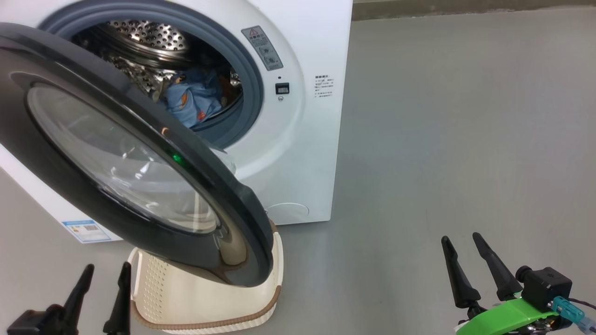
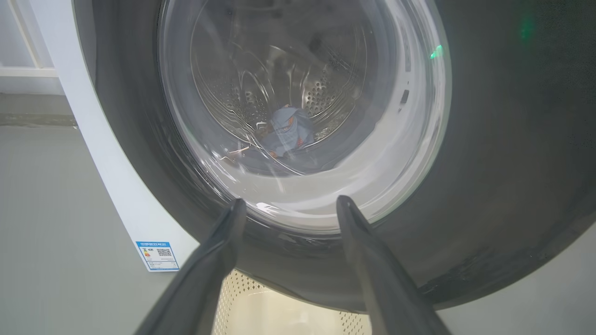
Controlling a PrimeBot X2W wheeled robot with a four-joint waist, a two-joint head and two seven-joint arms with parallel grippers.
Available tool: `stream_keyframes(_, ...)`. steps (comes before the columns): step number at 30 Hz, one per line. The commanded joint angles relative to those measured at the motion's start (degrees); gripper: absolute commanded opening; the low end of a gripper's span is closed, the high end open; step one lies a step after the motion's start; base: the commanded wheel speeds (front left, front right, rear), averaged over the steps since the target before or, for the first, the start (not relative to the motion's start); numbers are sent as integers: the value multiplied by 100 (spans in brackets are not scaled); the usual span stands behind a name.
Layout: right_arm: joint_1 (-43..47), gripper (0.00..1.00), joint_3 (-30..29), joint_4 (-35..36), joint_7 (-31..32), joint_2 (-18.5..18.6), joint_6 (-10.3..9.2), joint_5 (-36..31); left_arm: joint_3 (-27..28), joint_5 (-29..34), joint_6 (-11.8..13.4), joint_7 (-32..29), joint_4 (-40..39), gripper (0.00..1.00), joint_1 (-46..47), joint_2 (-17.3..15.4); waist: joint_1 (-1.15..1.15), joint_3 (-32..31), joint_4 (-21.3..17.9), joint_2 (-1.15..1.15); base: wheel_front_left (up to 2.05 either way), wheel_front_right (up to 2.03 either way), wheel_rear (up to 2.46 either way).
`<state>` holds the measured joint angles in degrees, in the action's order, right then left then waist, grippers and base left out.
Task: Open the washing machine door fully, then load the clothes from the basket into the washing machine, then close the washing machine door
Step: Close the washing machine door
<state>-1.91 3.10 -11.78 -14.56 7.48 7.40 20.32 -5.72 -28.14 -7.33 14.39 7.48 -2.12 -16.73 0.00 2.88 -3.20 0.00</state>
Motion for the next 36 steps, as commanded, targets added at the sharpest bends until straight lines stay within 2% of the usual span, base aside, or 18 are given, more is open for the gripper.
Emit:
stream_keyframes(1,-38,100,112,141,-44,33,9,-25,247,123,-15,61,-144,100,92,-96,0,20,0,0,0,0,0)
stream_keyframes(8,-45,100,89,126,-44,10,9,-31,305,249,-15,61,-76,100,57,100,0,82,4,0,0,0,0)
stream_keyframes(22,-52,100,61,131,-44,-2,9,-51,260,260,-15,61,-107,100,77,110,0,55,81,0,0,0,0)
stream_keyframes(23,-51,96,57,142,-44,-10,9,-52,241,266,-15,61,-116,100,85,116,0,48,110,0,0,0,0)
stream_keyframes(24,-51,65,62,152,-44,-17,9,-50,222,271,-15,61,-120,100,91,120,0,42,134,0,0,0,0)
stream_keyframes(25,-54,45,67,163,-44,-24,9,-45,202,278,-15,61,-123,100,97,122,0,33,160,0,0,0,0)
stream_keyframes(26,-55,18,73,175,-44,-30,9,-33,182,283,-15,61,-123,100,101,128,0,21,194,0,0,0,0)
stream_keyframes(27,-60,0,85,184,-44,-35,9,-12,164,285,-15,61,-117,100,99,133,0,6,227,0,0,0,0)
stream_keyframes(36,-290,0,426,572,-44,-116,9,124,157,327,-15,61,-218,100,-57,262,0,-153,555,0,0,0,0)
